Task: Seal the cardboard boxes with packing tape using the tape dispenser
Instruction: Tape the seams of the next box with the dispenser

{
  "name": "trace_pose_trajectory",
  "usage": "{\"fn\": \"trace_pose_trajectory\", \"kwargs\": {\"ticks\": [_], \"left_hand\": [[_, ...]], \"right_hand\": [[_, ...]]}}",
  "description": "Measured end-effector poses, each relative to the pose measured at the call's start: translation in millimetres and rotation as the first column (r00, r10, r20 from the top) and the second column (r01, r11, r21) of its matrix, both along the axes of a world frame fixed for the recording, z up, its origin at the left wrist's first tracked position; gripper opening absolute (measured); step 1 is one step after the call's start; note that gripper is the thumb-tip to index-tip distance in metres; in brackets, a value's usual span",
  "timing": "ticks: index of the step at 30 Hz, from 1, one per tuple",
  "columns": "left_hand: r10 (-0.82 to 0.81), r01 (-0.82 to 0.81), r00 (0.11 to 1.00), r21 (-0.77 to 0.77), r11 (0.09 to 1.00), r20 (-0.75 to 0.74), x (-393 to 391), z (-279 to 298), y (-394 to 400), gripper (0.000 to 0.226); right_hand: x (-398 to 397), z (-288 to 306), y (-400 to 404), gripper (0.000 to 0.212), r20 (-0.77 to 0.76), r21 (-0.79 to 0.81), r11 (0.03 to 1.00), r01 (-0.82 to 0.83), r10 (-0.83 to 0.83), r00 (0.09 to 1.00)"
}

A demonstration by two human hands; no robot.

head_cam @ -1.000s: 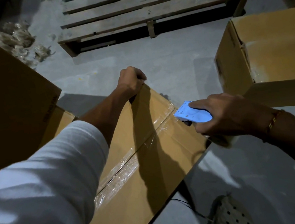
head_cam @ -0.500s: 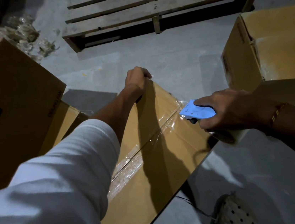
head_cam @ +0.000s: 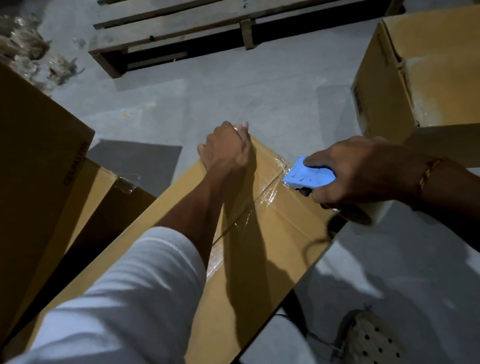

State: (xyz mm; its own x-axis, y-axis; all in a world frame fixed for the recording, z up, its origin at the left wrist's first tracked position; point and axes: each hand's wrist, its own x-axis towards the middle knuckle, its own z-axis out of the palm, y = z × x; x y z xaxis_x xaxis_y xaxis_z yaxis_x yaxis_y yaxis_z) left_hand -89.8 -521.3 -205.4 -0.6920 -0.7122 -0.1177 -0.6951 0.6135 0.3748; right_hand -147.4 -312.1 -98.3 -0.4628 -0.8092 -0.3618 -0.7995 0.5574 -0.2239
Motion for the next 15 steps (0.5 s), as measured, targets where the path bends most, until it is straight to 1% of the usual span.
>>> {"fn": "trace_pose_trajectory", "kwargs": {"ticks": [2,4,7,12,15], "left_hand": [[-0.017,0.018,0.998,-0.022,1.0,0.057,2.1,1.1,3.4,0.056],[-0.037,0.041,0.995,-0.032,0.999,0.096,3.7,0.2,5.1,0.059],[-0.042,0.044,0.988,-0.006,0.999,0.15,1.3,-1.8,1.4,0.06],[-0.051,0.055,0.979,-0.013,0.998,0.199,-1.8,-5.7,-1.9,0.06],[-0.07,0.077,0.975,-0.023,0.997,0.211,-1.7,-8.6,-4.2,0.067]], "right_hand": [[-0.9,1.2,-1.6,0.03,0.016,0.012,1.0,0.011,-0.011,1.0],[-3.3,4.7,-3.7,0.031,0.052,0.061,0.998,0.025,-0.028,0.998],[-7.7,11.1,-4.0,0.036,0.089,0.141,0.99,0.001,-0.014,0.996],[-7.0,19.5,20.8,0.059,0.073,0.294,0.951,-0.099,0.081,0.994],[-2.8,19.8,37.3,0.059,0.061,0.28,0.955,-0.095,0.081,0.995]]}}
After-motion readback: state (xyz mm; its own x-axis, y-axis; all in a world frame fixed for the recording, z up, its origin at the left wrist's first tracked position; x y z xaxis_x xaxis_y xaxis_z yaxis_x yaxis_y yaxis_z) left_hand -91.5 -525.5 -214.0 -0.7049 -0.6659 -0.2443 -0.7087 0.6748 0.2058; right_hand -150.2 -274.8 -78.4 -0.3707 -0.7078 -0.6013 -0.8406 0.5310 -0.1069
